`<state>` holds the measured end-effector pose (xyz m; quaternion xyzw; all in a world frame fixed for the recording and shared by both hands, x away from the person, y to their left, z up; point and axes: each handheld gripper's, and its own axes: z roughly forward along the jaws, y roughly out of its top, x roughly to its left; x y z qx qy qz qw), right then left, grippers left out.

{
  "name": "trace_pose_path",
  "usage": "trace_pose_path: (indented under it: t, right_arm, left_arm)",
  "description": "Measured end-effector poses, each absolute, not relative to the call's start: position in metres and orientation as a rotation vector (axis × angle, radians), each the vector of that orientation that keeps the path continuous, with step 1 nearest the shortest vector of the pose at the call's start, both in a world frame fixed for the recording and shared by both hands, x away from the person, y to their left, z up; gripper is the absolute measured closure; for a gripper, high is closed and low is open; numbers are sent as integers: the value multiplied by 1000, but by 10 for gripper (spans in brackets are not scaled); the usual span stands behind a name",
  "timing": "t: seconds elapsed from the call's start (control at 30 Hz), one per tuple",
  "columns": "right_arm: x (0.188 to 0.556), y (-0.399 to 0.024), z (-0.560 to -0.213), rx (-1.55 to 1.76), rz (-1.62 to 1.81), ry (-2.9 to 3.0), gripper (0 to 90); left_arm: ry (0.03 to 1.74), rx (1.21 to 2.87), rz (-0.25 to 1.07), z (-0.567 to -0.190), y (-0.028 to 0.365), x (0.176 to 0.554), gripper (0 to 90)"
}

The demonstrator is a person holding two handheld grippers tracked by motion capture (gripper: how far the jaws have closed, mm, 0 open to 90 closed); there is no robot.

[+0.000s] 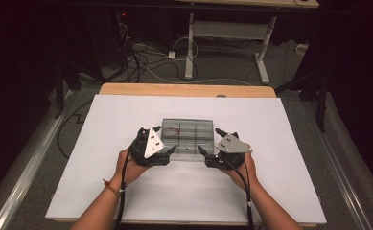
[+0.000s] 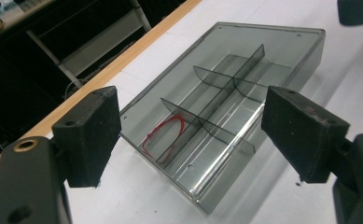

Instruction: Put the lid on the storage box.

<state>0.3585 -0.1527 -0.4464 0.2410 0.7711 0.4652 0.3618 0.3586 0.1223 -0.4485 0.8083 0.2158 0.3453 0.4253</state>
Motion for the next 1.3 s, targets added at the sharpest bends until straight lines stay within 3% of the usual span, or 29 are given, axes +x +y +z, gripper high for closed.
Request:
trace_pose_path:
  t: [0.53,1.3]
  right_arm:
    - [321,-179,-442,605,1221,1969,200]
    - [298,-209,-455,611,1200,1963,201]
  left_arm:
    - [458,2025,906,-452,139,326,193]
    - [459,2032,901,-477,176,292,194]
